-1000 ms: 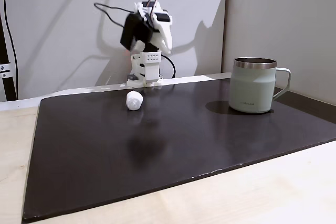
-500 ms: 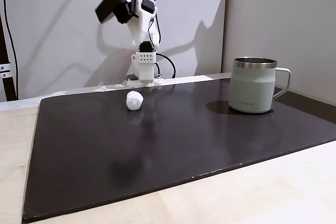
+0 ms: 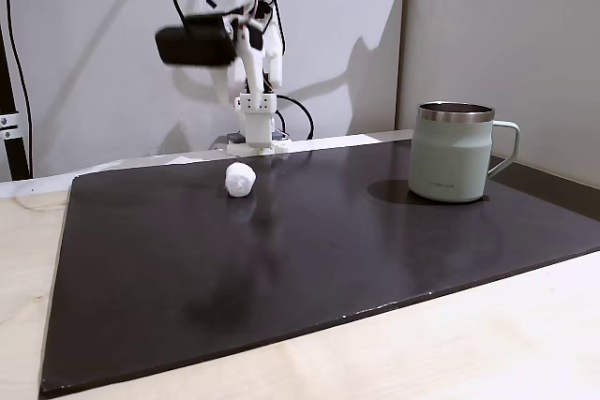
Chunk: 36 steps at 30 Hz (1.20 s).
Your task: Grasp a gauze and put it in the cup.
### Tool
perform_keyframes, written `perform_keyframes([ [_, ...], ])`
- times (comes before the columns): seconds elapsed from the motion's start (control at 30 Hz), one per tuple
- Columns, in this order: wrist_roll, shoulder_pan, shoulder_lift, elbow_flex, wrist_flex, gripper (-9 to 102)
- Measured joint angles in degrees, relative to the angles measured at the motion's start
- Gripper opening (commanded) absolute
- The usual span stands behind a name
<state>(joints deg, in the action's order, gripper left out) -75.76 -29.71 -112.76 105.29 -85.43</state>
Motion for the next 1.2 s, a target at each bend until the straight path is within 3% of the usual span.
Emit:
perform_keyframes([
  [0.2,-6.94,-1.14,10.37,-5.19,-5.10,25],
  [0.33,-8.35,-1.05,22.15,-14.59,-12.30,25],
  [0.47,-8.44,-2.37,30.67,-21.09,-13.97,25],
  [1.2,-7.12,-2.64,55.63,-37.79,-13.89,25],
])
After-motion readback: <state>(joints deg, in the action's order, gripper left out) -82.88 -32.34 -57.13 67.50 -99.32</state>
